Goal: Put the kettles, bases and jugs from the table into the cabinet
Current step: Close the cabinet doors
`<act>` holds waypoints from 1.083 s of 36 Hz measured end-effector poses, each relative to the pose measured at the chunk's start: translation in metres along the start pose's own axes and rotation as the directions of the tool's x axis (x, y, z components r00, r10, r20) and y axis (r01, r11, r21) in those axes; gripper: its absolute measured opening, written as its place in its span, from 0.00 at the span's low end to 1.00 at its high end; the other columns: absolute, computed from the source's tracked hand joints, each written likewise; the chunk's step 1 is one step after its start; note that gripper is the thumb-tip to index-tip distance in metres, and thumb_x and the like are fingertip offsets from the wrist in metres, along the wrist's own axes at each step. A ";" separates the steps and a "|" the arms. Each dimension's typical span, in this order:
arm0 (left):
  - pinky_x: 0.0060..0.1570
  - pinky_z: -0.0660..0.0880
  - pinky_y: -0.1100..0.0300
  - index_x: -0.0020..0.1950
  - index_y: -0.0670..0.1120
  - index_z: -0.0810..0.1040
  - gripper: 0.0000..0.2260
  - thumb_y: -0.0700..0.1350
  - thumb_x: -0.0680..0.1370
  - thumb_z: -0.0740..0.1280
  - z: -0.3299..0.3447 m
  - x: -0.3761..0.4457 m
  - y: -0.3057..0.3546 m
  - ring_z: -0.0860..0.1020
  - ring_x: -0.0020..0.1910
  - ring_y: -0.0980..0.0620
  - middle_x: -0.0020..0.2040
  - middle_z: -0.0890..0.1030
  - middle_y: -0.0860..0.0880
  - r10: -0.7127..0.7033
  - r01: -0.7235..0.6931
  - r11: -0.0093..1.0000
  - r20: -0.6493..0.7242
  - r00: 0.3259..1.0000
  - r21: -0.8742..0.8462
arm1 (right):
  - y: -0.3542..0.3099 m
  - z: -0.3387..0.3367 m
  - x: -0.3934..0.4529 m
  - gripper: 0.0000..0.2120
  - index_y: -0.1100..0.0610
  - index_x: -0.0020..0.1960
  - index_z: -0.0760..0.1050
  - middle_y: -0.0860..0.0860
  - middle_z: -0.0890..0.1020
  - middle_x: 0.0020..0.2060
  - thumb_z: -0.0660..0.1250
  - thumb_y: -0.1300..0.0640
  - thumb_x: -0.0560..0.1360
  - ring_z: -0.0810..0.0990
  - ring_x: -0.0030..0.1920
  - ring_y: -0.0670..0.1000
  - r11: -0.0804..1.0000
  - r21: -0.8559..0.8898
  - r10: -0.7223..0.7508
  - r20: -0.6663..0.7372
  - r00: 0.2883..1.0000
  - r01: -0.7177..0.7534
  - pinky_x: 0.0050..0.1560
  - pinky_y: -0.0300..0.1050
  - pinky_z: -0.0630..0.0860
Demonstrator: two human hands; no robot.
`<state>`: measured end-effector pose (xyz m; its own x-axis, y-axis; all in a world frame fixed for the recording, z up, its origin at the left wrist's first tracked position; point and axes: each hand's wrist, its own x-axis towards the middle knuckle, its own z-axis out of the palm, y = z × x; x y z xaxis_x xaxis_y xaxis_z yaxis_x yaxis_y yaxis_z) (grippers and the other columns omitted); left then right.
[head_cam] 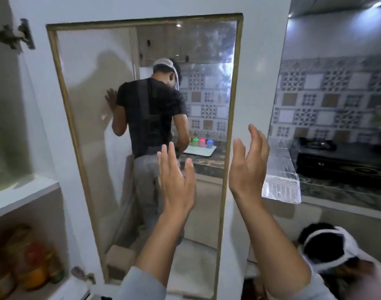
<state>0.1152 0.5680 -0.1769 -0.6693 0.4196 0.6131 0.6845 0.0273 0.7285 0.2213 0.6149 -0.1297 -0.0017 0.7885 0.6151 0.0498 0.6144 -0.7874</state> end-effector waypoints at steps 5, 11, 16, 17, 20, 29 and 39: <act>0.75 0.45 0.47 0.78 0.54 0.48 0.29 0.57 0.78 0.49 0.062 0.003 0.024 0.41 0.78 0.51 0.80 0.43 0.51 0.041 -0.041 0.999 0.007 0.999 0.012 | 0.023 -0.025 0.047 0.30 0.47 0.76 0.58 0.50 0.56 0.77 0.52 0.44 0.75 0.54 0.78 0.49 1.000 0.010 0.021 0.007 1.000 -0.021 0.76 0.56 0.54; 0.74 0.41 0.43 0.79 0.52 0.46 0.31 0.57 0.78 0.51 0.104 0.008 0.034 0.38 0.78 0.47 0.79 0.39 0.47 -0.014 0.024 0.996 -0.110 0.994 0.091 | 0.040 -0.032 0.082 0.25 0.44 0.76 0.54 0.48 0.61 0.76 0.53 0.47 0.80 0.61 0.75 0.49 0.983 0.131 0.104 0.193 0.976 -0.130 0.71 0.47 0.59; 0.73 0.38 0.43 0.78 0.53 0.42 0.31 0.56 0.78 0.51 0.122 0.014 0.037 0.36 0.77 0.47 0.79 0.37 0.48 -0.048 0.069 0.991 -0.173 0.984 0.118 | 0.042 -0.031 0.096 0.24 0.45 0.77 0.54 0.44 0.63 0.75 0.51 0.47 0.81 0.64 0.70 0.43 0.961 0.204 0.108 0.333 0.937 -0.184 0.65 0.41 0.58; 0.73 0.38 0.42 0.78 0.53 0.42 0.31 0.56 0.78 0.51 0.124 0.015 0.037 0.36 0.77 0.48 0.79 0.36 0.48 -0.050 0.073 0.990 -0.179 0.983 0.122 | 0.042 -0.030 0.097 0.23 0.45 0.76 0.54 0.44 0.64 0.74 0.51 0.47 0.82 0.64 0.66 0.40 0.957 0.218 0.111 0.341 0.933 -0.193 0.63 0.40 0.58; 0.73 0.40 0.41 0.78 0.54 0.41 0.31 0.56 0.78 0.51 0.124 0.016 0.035 0.36 0.77 0.48 0.79 0.36 0.48 -0.051 0.075 0.988 -0.175 0.983 0.136 | 0.042 -0.030 0.100 0.22 0.46 0.75 0.58 0.45 0.69 0.71 0.50 0.48 0.82 0.66 0.60 0.40 0.946 0.237 0.137 0.329 0.934 -0.222 0.59 0.40 0.61; 0.74 0.44 0.38 0.78 0.56 0.41 0.31 0.58 0.78 0.51 0.109 0.005 0.039 0.37 0.78 0.48 0.79 0.37 0.49 -0.062 0.085 0.984 -0.150 0.987 0.153 | 0.035 -0.043 0.090 0.21 0.49 0.73 0.65 0.49 0.69 0.72 0.50 0.48 0.82 0.66 0.71 0.50 0.921 0.249 0.219 0.307 0.926 -0.300 0.60 0.39 0.58; 0.75 0.44 0.43 0.77 0.57 0.40 0.31 0.60 0.77 0.48 0.059 -0.037 0.058 0.37 0.78 0.50 0.79 0.38 0.50 -0.070 0.081 0.990 -0.098 0.993 0.115 | -0.001 -0.069 0.038 0.21 0.51 0.70 0.67 0.44 0.76 0.60 0.49 0.46 0.82 0.70 0.67 0.52 0.918 0.273 0.213 0.274 0.938 -0.288 0.62 0.44 0.64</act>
<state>0.1967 0.6074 -0.1759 -0.7408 0.3261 0.5873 0.6564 0.1653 0.7361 0.2903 0.6427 -0.1028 -0.2651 0.8781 0.3984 -0.2265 0.3449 -0.9109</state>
